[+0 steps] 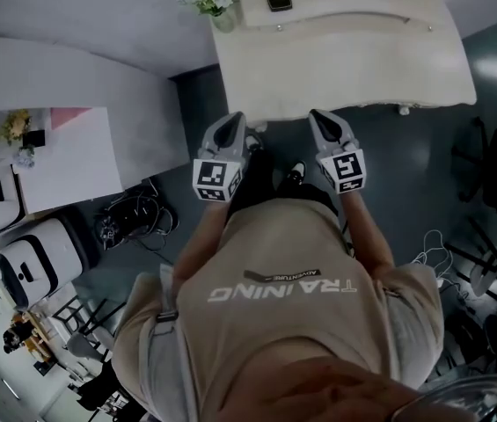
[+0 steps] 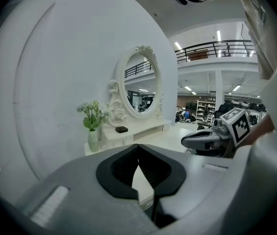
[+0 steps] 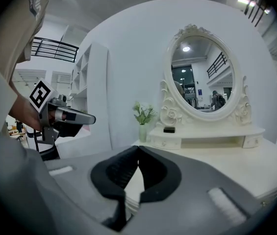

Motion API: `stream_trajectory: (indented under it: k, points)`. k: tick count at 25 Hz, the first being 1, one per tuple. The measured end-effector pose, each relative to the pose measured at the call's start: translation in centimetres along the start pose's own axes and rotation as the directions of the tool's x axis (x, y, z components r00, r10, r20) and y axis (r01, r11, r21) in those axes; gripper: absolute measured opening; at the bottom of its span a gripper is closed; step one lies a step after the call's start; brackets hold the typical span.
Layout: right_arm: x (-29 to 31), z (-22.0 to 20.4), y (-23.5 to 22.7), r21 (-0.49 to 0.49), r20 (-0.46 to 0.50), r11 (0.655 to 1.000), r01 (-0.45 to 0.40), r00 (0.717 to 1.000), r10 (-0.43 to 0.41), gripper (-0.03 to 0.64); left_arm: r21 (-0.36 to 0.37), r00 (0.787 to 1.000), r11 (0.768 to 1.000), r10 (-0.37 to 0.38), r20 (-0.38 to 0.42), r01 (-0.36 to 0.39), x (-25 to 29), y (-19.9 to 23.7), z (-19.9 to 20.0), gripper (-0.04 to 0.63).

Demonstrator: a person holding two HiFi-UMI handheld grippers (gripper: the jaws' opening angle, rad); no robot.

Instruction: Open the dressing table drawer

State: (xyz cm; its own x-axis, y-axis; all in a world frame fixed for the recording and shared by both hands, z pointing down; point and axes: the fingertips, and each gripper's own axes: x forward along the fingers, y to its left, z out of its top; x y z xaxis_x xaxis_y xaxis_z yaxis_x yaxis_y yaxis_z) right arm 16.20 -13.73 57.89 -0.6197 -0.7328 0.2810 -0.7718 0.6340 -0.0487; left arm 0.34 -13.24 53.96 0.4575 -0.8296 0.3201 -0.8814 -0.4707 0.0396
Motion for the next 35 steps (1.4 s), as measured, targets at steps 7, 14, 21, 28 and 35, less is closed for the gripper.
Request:
stream_trajectory:
  k: [7,14,21,28,35]
  points:
    - [2.2,3.2,-1.7,-0.035,-0.005,0.996,0.084,0.996,-0.085,0.003,0.016,0.993,0.997,-0.081,0.083,0.080,4.1,2.6,3.7,0.008]
    - [8.0,4.9,-3.5,-0.019,-0.026,0.980,0.197,0.980,-0.197,0.003,0.063,0.980,0.986,-0.161,0.114,0.155,6.9,7.5,5.0,0.008]
    - [14.7,4.1,-4.6,0.018,-0.066,0.966,0.256,0.965,-0.255,0.003,0.045,0.978,0.979,-0.200,0.052,0.198,10.0,13.5,2.4,0.008]
    - [20.0,2.3,-6.4,0.049,-0.132,0.968,0.244,0.963,-0.236,0.005,-0.004,0.983,0.983,-0.182,0.015,0.182,11.7,15.8,1.8,0.008]
    - [24.6,-0.6,-9.5,0.090,-0.212,0.971,0.221,0.957,-0.198,0.005,-0.006,0.982,0.983,-0.183,-0.051,0.183,13.6,15.3,2.0,0.008]
